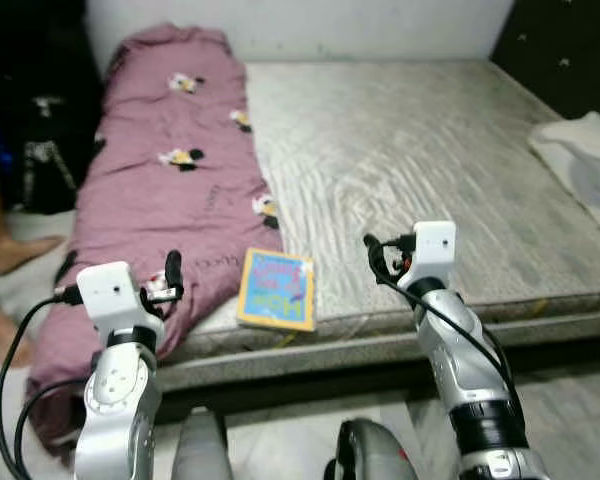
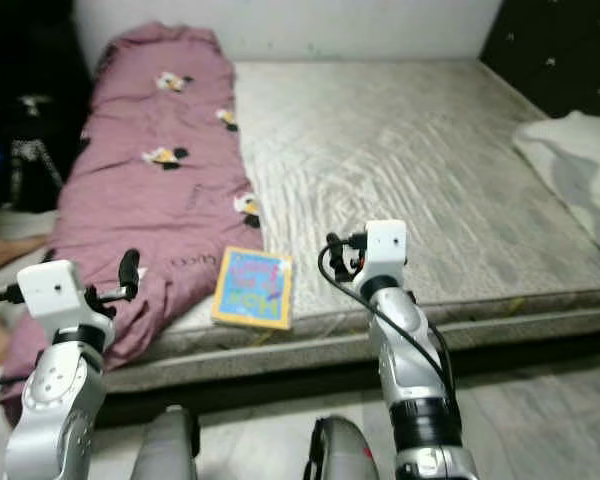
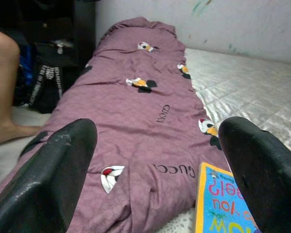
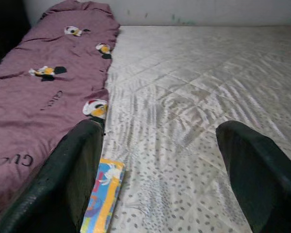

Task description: Clean up the room

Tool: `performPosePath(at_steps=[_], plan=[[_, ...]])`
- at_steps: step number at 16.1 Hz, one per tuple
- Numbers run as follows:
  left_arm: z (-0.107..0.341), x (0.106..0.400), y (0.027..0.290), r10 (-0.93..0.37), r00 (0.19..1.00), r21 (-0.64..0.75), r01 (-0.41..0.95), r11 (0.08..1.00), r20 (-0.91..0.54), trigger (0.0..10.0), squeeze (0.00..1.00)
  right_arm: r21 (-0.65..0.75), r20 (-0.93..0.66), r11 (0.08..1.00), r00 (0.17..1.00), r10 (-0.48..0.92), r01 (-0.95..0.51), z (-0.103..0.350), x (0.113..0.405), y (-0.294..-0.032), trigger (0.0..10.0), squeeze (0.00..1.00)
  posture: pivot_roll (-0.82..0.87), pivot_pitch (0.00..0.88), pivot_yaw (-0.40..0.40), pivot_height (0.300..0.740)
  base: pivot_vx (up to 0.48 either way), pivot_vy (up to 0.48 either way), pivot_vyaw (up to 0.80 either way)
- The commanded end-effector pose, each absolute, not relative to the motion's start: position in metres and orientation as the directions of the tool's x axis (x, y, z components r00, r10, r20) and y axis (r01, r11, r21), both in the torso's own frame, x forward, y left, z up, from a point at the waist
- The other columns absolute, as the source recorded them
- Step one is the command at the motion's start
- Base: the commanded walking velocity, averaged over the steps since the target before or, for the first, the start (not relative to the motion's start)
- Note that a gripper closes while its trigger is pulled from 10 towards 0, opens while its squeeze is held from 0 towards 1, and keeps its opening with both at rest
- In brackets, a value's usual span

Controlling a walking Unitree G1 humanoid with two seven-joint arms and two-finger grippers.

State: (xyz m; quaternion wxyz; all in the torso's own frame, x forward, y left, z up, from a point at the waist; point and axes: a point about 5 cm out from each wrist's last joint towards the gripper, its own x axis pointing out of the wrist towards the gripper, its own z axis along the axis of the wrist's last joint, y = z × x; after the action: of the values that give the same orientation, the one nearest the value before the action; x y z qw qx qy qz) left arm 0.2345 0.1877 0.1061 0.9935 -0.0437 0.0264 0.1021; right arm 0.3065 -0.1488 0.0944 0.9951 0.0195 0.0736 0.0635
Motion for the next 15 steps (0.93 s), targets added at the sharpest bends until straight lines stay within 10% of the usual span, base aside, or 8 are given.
performPosePath(at_steps=[1, 15], plan=[[0.1049, 0.2342, 0.1878, 0.199, 0.977, -0.078, -0.204, 0.976, -0.073, 10.0, 0.00, 0.038, -0.154, 0.990, 0.978, 0.138, -0.134, 0.0936, 0.3058, -0.1474, 10.0, 0.00, -0.02, 0.000, -0.040, 0.612, 0.000, 0.000, 0.00], [0.1076, 0.2340, 0.1866, 0.167, 0.984, -0.099, -0.172, 0.980, -0.057, 10.0, 0.00, 0.040, -0.154, 0.989, 0.977, 0.149, -0.144, 0.0939, 0.3063, -0.1458, 10.0, 0.00, -0.02, 0.006, -0.044, 0.602, 0.175, 0.000, 0.00]])
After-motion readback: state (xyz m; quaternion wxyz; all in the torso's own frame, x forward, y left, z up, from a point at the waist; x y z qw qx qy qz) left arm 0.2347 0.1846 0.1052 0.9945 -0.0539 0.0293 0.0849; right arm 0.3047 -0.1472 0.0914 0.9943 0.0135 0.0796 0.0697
